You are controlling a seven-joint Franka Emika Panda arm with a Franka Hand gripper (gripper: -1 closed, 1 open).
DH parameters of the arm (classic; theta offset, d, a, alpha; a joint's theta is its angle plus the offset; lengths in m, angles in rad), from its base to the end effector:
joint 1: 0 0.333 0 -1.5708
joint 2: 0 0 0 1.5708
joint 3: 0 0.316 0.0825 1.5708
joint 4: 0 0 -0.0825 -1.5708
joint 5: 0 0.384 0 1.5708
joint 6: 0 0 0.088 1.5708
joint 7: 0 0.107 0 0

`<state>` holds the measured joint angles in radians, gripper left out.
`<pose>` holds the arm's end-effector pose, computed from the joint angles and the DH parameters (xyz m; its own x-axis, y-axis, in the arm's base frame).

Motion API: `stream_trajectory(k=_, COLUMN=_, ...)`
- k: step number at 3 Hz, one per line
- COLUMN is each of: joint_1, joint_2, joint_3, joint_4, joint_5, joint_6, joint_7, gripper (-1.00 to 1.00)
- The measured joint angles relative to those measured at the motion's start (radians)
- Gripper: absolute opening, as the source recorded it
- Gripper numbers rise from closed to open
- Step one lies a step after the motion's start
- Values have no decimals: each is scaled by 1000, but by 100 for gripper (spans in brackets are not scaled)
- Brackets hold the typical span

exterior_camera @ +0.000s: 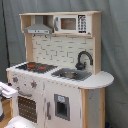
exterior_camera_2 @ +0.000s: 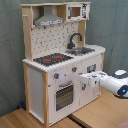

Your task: Play with the kitchen

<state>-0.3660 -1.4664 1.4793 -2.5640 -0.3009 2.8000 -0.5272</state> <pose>0.2129 0.4211 0.3572 0.1103 0.7586 -0.6422 0.0662 0.6391 0.7663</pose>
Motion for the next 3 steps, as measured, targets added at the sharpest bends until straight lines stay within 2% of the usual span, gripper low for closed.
stream_trajectory(k=1, joint_1=-13, joint_2=0, joint_3=-18, joint_4=-37, joint_5=0, joint_6=77, joint_7=-58, gripper=100)
stream_trajectory(k=3, joint_1=-78, joint_2=0, joint_3=-45, joint_4=-97, joint_5=0, joint_6=246, joint_7=-130, gripper=100)
